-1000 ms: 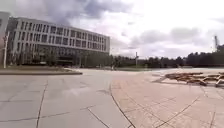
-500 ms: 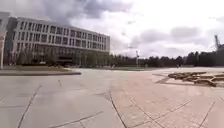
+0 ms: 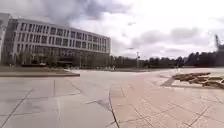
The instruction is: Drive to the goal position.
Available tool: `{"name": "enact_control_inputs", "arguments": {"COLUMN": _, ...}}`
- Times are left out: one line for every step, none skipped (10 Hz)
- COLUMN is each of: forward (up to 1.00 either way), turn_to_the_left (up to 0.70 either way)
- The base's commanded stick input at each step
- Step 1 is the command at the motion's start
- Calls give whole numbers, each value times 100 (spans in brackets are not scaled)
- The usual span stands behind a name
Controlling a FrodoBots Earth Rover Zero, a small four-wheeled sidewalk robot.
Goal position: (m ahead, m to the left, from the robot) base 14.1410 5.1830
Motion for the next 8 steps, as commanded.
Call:
{"name": "enact_control_inputs", "arguments": {"forward": 70, "turn_to_the_left": 0}}
{"name": "enact_control_inputs", "arguments": {"forward": 70, "turn_to_the_left": 0}}
{"name": "enact_control_inputs", "arguments": {"forward": 70, "turn_to_the_left": 0}}
{"name": "enact_control_inputs", "arguments": {"forward": 70, "turn_to_the_left": 0}}
{"name": "enact_control_inputs", "arguments": {"forward": 70, "turn_to_the_left": 0}}
{"name": "enact_control_inputs", "arguments": {"forward": 70, "turn_to_the_left": 0}}
{"name": "enact_control_inputs", "arguments": {"forward": 70, "turn_to_the_left": 0}}
{"name": "enact_control_inputs", "arguments": {"forward": 70, "turn_to_the_left": 0}}
